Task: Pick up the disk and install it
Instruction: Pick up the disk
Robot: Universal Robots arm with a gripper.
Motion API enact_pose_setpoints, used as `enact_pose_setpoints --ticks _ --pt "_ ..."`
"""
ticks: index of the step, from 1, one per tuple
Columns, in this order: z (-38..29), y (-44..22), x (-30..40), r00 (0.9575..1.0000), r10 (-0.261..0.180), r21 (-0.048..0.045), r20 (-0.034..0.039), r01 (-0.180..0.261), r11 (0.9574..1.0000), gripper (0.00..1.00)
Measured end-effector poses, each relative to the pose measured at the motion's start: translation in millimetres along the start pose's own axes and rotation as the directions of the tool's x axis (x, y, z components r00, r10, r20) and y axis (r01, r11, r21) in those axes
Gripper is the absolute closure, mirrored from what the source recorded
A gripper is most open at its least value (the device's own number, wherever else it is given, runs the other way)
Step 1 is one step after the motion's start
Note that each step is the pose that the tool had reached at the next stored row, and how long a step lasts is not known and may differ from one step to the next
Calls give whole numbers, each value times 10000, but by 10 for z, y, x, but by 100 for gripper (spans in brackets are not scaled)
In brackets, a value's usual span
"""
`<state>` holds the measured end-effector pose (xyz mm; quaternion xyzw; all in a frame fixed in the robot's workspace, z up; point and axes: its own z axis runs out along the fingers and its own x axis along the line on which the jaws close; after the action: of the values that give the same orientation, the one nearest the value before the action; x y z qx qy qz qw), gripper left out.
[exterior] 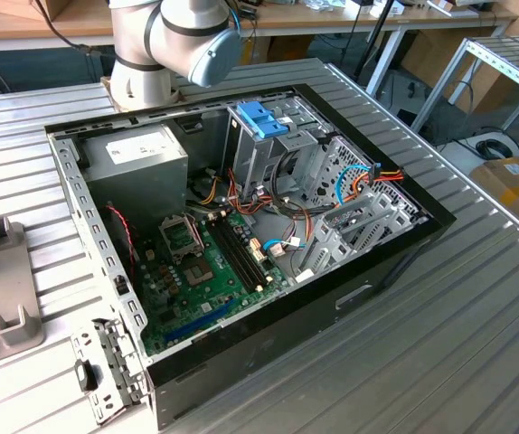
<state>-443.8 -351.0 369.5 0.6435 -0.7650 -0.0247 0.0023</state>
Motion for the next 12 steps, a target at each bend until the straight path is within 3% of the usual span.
enact_pose_setpoints --ticks 12 --pt "34 26 -32 10000 0 0 -1 0 10000 40"
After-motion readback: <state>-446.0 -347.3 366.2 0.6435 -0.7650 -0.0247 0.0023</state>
